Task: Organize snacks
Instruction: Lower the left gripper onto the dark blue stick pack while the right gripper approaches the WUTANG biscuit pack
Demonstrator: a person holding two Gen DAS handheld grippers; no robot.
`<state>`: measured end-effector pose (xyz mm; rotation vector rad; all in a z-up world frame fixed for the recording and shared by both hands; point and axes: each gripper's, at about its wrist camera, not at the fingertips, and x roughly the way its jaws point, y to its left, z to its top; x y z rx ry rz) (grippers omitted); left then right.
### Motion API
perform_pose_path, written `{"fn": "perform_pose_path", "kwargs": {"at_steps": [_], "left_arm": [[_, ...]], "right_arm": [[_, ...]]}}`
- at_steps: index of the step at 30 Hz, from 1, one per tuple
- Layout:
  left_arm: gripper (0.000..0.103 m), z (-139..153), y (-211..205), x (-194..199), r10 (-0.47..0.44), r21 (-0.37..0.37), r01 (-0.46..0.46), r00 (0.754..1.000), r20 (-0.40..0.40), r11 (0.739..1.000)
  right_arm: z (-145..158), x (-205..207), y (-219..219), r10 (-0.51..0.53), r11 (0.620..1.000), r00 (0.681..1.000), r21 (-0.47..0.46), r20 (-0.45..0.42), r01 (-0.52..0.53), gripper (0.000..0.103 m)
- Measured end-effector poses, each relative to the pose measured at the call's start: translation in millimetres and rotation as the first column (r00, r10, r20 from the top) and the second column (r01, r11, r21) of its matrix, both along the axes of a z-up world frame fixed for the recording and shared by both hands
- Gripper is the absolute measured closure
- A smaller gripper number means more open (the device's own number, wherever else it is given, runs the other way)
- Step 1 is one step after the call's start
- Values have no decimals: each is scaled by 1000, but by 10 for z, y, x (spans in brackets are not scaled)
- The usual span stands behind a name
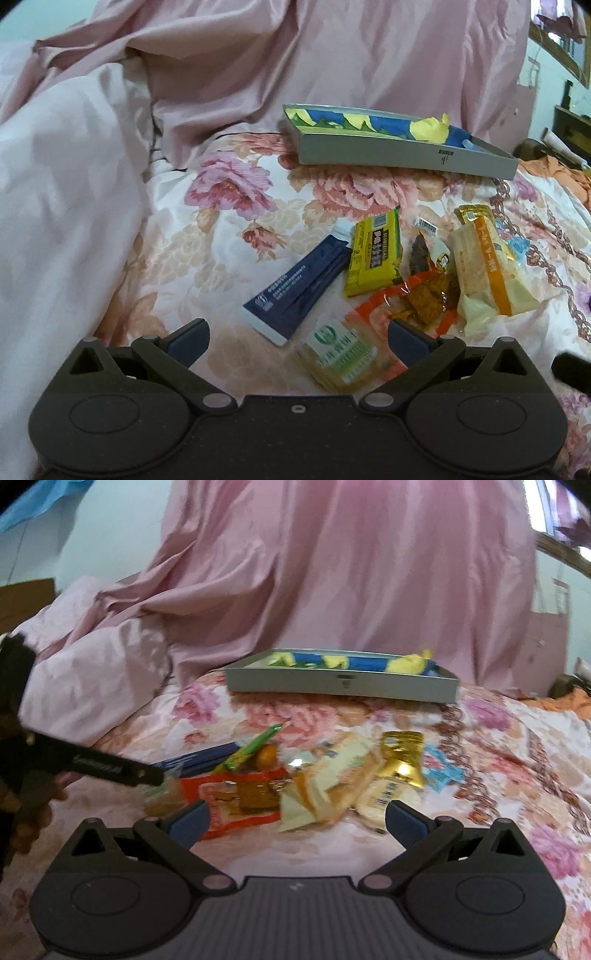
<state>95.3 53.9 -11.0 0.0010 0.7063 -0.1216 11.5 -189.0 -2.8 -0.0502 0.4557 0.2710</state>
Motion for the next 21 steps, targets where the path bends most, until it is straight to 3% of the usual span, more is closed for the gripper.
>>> {"fn": "perform_pose_path", "kwargs": {"at_steps": [8, 12, 16, 21], "left_arm": [[1, -36, 339, 450, -51, -66, 48, 997, -55, 997], [1, -97, 389, 643, -104, -66, 99, 991, -89, 993], [1, -162, 358, 767, -161, -24, 159, 982, -100, 987], [1, -210, 267, 844, -254, 93, 262, 963, -88, 961]], "right_arm": [[-8, 242, 478, 160, 987, 980, 3, -120, -161, 0], [-55, 378, 844, 186, 972, 962, -109, -199, -210, 0], [-75, 495, 1093, 197, 958, 949, -157, -245, -239, 0], [-144, 629, 1364, 193, 940, 939, -221, -284, -260, 0]]}}
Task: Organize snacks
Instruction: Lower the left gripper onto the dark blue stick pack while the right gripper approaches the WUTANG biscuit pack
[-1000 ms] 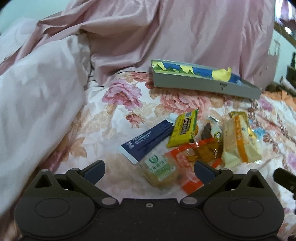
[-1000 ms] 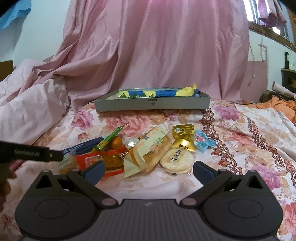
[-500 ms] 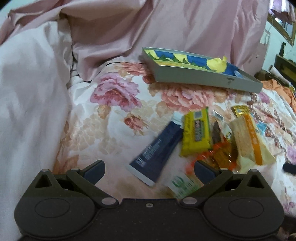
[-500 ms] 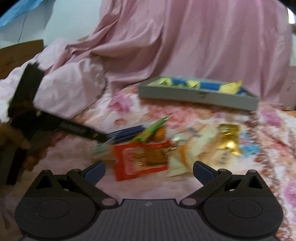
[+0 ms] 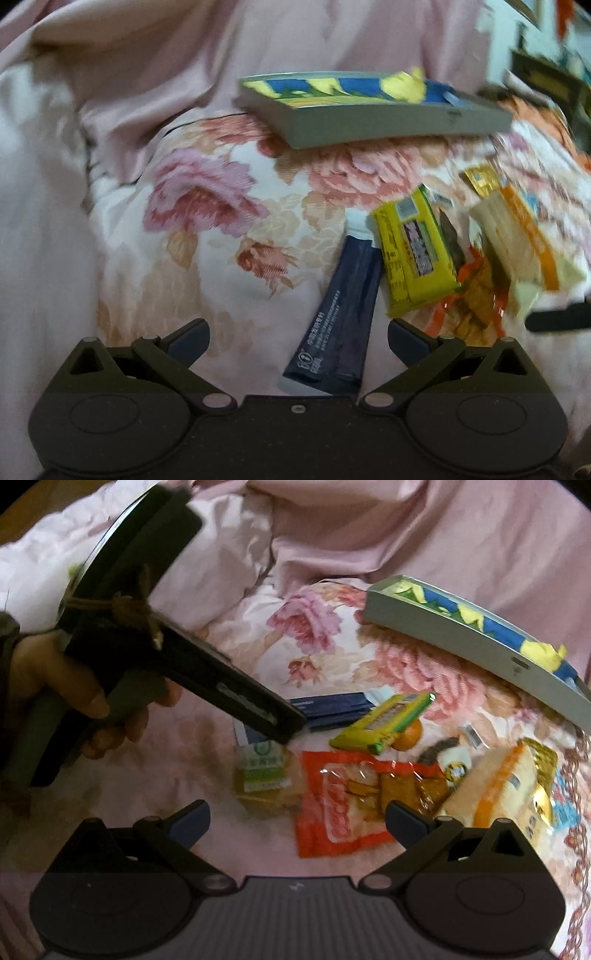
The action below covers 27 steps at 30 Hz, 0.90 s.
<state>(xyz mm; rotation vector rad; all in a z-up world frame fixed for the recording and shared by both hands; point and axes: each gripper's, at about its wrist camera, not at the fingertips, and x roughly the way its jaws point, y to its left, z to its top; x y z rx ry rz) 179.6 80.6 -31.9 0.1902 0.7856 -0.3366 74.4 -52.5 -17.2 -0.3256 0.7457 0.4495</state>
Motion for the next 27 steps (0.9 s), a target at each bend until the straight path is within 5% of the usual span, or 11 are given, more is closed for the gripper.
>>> {"fn": "perform_pose_path", "kwargs": {"at_steps": [3, 7, 15, 19, 27], "left_arm": [[1, -15, -36, 10, -63, 62, 61, 998, 20, 996], [1, -30, -31, 23, -84, 50, 83, 996, 14, 995], [3, -71, -65, -12, -112, 10, 112, 993, 29, 994], [12, -92, -112, -14, -133, 12, 132, 990, 48, 991], [29, -153, -228, 40, -201, 47, 198, 979, 48, 979]], "right_arm": [[-67, 31, 168, 23, 997, 1000, -80, 15, -22, 1], [-155, 68, 348, 65, 988, 998, -143, 16, -62, 13], [-182, 177, 304, 26, 997, 999, -72, -32, -28, 27], [-189, 227, 231, -12, 999, 998, -38, -69, 10, 44], [-109, 53, 47, -58, 998, 996, -21, -69, 57, 49]]}}
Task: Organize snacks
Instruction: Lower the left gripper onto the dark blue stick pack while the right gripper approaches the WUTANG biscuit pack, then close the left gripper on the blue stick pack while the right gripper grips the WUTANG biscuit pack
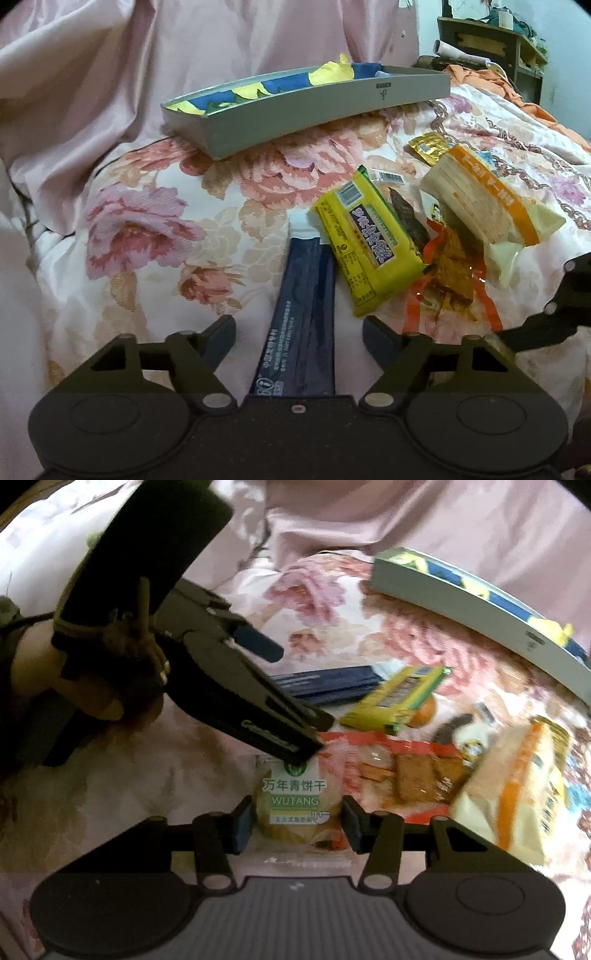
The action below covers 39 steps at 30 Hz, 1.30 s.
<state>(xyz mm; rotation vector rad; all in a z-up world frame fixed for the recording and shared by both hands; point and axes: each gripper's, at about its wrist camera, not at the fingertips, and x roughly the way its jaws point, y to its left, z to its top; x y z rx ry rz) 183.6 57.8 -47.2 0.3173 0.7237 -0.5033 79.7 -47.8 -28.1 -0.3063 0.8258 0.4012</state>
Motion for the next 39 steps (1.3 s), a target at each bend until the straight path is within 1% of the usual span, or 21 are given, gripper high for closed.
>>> {"fn": "perform_pose_path", "kwargs": {"at_steps": [1, 2, 6, 7, 8, 11, 14, 15, 17, 19, 22, 24, 27, 28, 30, 35, 39], "left_arm": [[36, -6, -4, 6, 1, 5, -1, 1000, 1, 1000], [40, -16, -13, 13, 3, 19, -3, 1000, 4, 1000], [49, -43, -20, 18, 13, 21, -13, 1000, 11, 1000], [53, -48, -23, 20, 19, 19, -19, 1000, 10, 1000], [59, -48, -25, 23, 22, 15, -22, 1000, 5, 1000], [63, -11, -24, 27, 75, -15, -75, 997, -33, 997], [65, 30, 8, -6, 145, -67, -150, 986, -84, 986], [66, 39, 25, -28, 178, -85, -187, 979, -103, 979], [67, 55, 68, -72, 242, -115, -259, 960, -143, 959], [67, 84, 111, -145, 304, -147, -332, 935, -185, 932], [67, 121, 152, -292, 377, -159, -413, 901, -215, 897], [67, 126, 155, -413, 399, -163, -440, 887, -231, 883], [66, 77, 96, -572, 399, -142, -433, 890, -220, 890], [66, 69, 97, -581, 401, -147, -436, 890, -217, 888], [65, 66, 111, -554, 394, -147, -429, 893, -217, 891], [62, 15, 138, -482, 368, -159, -406, 903, -222, 900], [60, 5, 104, -456, 354, -145, -385, 913, -201, 911]], "right_arm": [[12, -12, -24, -13, 1000, 1000, 2, 3, 13, 49], [22, -17, -49, -28, 1000, 1000, 8, 8, 28, 49], [39, -47, -86, -55, 998, 998, 37, 39, 54, 49], [40, -57, -92, -59, 997, 997, 43, 48, 57, 49], [46, -71, -97, -63, 997, 996, 49, 58, 60, 49], [62, -100, -118, -67, 996, 995, 64, 74, 62, 49], [92, -118, -150, -88, 993, 991, 88, 97, 79, 49], [102, -134, -160, -93, 992, 990, 97, 105, 82, 49], [117, -155, -189, -101, 989, 988, 116, 116, 88, 49], [130, -171, -211, -110, 987, 986, 134, 123, 93, 49], [148, -204, -231, -127, 985, 983, 138, 136, 108, 49], [152, -198, -246, -136, 982, 981, 149, 138, 115, 49], [151, -183, -303, -155, 975, 980, 179, 126, 132, 49], [151, -173, -326, -163, 972, 980, 191, 115, 139, 49], [147, -176, -359, -166, 969, 980, 202, 107, 142, 49], [209, -263, -467, -192, 958, 972, 239, 139, 155, 49], [230, -292, -577, -224, 938, 964, 299, 143, 174, 49]]}}
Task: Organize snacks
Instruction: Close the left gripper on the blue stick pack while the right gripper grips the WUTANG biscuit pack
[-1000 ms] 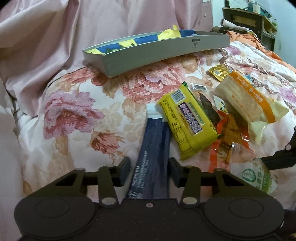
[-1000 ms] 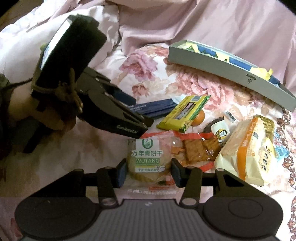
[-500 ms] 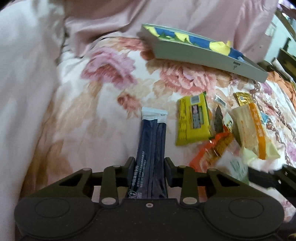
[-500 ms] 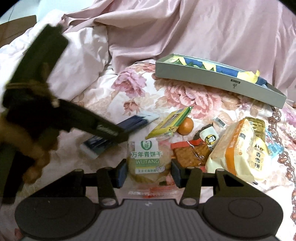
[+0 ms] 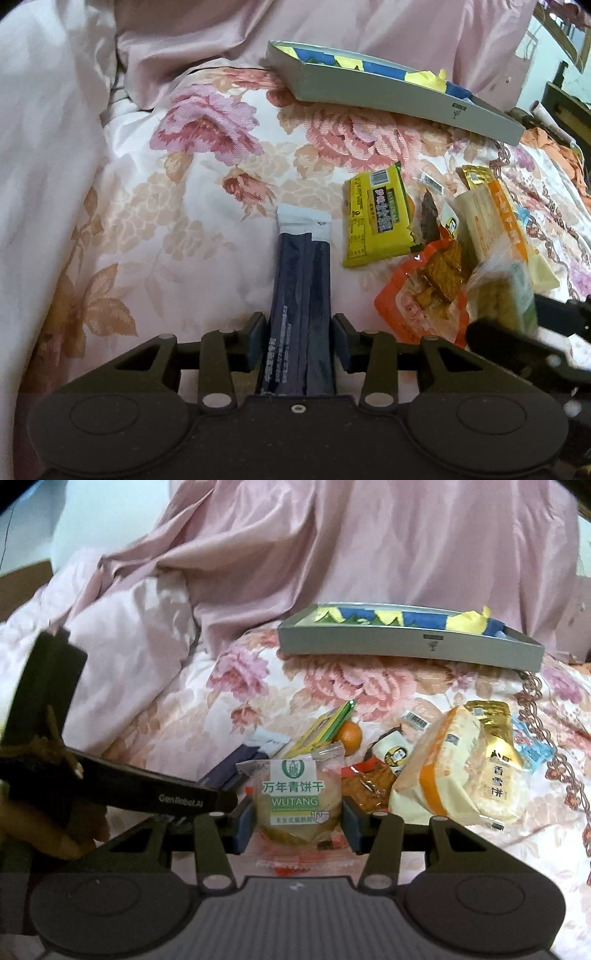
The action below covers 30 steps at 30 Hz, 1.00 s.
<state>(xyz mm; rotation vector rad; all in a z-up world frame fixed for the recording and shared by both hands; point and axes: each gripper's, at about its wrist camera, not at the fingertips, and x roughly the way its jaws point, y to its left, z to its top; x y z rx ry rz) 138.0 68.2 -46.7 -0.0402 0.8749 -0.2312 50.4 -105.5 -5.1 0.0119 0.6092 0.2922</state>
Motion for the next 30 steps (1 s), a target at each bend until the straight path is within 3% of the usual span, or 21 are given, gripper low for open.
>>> {"fn": "perform_pose_path", "kwargs": {"at_steps": [4, 10, 17, 22, 30], "left_arm": [[60, -8, -38, 0, -8, 26, 8, 1000, 14, 1000], [69, 30, -65, -32, 14, 33, -15, 999, 29, 999], [71, 40, -10, -174, 122, -72, -119, 992, 26, 990], [71, 62, 58, -273, 235, -174, -230, 972, 9, 958], [71, 138, 8, -405, 291, -185, -269, 951, 102, 945]], "right_arm": [[-3, 15, -52, -19, 999, 1000, 35, 9, 19, 49], [-3, 27, -41, -15, 999, 1000, 35, 17, 14, 49], [3, 4, -24, -9, 1000, 999, 28, 32, 8, 49], [0, 0, -34, -15, 999, 999, 34, 34, 13, 49], [12, -29, -72, -26, 998, 998, 60, 58, 22, 49]]}}
